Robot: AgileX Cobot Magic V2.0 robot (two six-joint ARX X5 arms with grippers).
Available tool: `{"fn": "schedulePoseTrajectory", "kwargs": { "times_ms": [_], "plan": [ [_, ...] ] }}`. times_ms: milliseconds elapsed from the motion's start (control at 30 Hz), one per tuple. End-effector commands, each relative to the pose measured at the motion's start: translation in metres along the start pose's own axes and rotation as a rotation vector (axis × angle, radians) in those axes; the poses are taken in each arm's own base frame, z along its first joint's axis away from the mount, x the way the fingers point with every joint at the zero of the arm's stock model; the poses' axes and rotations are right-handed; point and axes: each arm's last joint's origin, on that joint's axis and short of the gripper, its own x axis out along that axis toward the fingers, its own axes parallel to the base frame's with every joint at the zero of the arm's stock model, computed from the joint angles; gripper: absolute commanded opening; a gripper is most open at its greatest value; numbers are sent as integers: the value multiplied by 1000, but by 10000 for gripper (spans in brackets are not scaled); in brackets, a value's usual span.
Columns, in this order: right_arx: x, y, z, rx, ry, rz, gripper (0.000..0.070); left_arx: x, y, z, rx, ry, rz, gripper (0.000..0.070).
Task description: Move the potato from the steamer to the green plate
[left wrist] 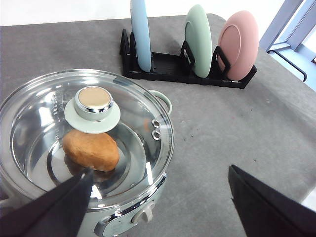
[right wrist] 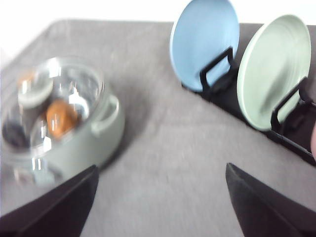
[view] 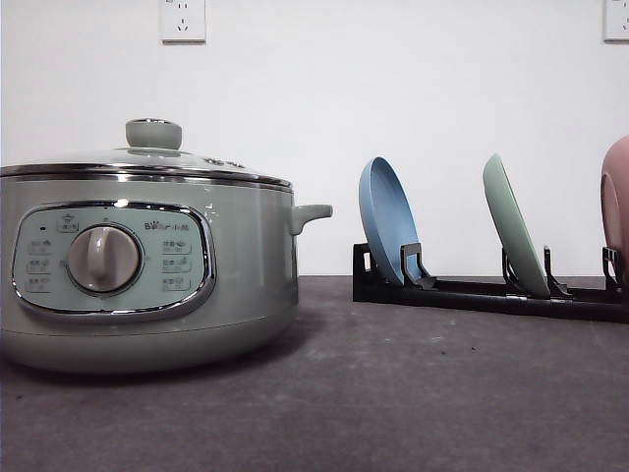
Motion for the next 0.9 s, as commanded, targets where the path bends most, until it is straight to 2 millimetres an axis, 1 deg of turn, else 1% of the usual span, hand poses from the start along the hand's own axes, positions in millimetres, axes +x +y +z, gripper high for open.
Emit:
{"fn": "schedulePoseTrajectory", "kwargs": {
  "times_ms": [0, 100, 200, 367, 467, 533, 633, 767, 867],
  "plan": [
    [7, -2, 14, 44, -16, -2, 522, -3, -2, 6, 14, -25, -5, 557],
    [23, -8, 35, 48, -11, -27, 522, -3, -2, 6, 14, -24, -5, 557],
    [44, -15, 58, 55, 1, -32, 522, -3, -2, 6, 13, -22, -6, 557],
    [85, -32, 93, 66, 26, -80, 521, -3, -2, 6, 12, -21, -6, 557],
    [113, -44, 106, 79, 55, -88, 521, -3, -2, 6, 11, -20, -6, 557],
    [132, -52, 112, 89, 79, -92, 521, -3, -2, 6, 11, -20, -6, 557],
    [159, -65, 113, 105, 116, -109, 521, -3, -2, 6, 11, -20, -6, 557],
    [191, -80, 108, 117, 149, -124, 521, -3, -2, 6, 11, -19, -6, 557],
    [211, -90, 102, 128, 166, -128, 521, -3, -2, 6, 11, -19, -6, 557]
  ]
}}
